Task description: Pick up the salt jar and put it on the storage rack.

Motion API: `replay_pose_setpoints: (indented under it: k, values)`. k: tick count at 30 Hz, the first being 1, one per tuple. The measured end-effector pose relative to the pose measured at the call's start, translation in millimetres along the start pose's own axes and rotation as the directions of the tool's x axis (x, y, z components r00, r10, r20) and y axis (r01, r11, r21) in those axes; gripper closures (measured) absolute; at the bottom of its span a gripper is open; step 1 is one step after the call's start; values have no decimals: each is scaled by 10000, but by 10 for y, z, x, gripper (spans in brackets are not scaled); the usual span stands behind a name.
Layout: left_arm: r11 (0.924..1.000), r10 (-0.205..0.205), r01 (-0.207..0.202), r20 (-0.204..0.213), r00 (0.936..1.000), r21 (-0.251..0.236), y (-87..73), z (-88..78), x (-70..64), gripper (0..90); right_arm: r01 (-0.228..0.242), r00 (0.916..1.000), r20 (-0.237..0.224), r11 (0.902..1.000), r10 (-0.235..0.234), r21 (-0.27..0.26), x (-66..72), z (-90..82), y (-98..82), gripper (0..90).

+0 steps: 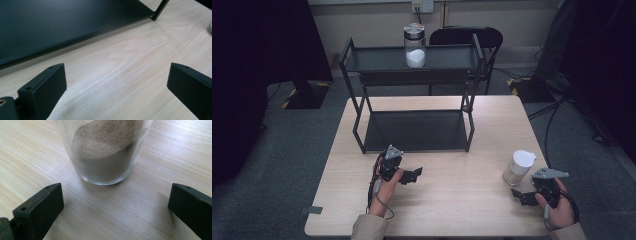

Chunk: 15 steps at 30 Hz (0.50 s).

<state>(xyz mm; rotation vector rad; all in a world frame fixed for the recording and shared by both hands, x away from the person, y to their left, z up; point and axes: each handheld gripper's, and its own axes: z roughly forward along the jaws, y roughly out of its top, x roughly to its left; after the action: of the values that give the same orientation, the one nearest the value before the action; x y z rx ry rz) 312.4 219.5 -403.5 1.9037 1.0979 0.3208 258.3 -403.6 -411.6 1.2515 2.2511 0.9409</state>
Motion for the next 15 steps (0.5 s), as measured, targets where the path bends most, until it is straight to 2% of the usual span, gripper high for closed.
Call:
replay_pose_setpoints:
  k: [9,15]
  values:
    - [9997,90,-82,-338,9994,237,-163,-44,6,21,-2,10000,2,10000,2,1,1,0,0,0]
    - [9978,347,-309,-658,9972,586,-208,-68,-22,21,-5,10000,4,10000,5,2,1,0,0,0]
